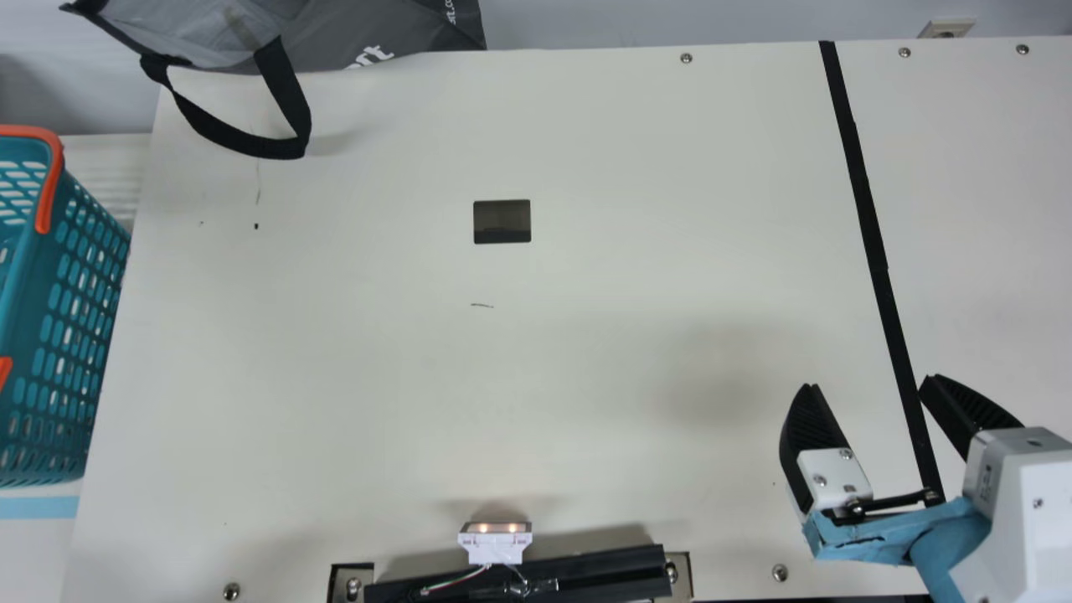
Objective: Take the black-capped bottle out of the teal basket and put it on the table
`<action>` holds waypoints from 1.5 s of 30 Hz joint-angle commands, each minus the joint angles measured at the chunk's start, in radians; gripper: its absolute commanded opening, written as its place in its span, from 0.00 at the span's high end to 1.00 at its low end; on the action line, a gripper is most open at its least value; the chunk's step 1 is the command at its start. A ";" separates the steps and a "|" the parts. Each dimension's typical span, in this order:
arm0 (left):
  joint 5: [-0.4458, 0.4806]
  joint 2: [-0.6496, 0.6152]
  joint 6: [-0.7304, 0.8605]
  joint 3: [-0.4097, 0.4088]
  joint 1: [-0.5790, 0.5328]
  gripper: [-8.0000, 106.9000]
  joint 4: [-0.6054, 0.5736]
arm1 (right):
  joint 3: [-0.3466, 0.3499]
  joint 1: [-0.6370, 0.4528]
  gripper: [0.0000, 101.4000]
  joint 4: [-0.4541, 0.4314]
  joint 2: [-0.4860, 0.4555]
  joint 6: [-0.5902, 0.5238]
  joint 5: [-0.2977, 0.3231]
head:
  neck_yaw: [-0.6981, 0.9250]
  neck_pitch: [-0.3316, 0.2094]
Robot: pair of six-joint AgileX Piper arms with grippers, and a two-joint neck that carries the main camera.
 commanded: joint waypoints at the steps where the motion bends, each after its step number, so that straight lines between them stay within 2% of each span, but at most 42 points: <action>1: 0.015 -0.013 -0.028 -0.006 -0.020 0.93 0.009 | 0.000 0.000 0.10 0.000 0.000 0.000 0.000 | 0.008 -0.004; 12: 0.063 -0.082 -0.160 -0.019 -0.183 0.93 0.088 | 0.000 0.000 0.10 0.000 0.000 0.000 0.000 | 0.008 -0.004; 28: 0.043 -0.124 -0.359 0.028 -0.506 0.93 0.275 | 0.000 0.000 0.10 0.001 0.000 0.000 -0.001 | 0.008 -0.004; 37: 0.051 -0.102 -0.465 0.037 -0.708 0.93 0.337 | 0.000 0.000 0.10 0.001 0.000 0.000 -0.001 | 0.008 -0.004; 45: 0.045 -0.041 -0.552 0.006 -0.859 0.93 0.402 | 0.000 0.000 0.10 0.001 0.000 0.000 -0.001 | 0.008 -0.004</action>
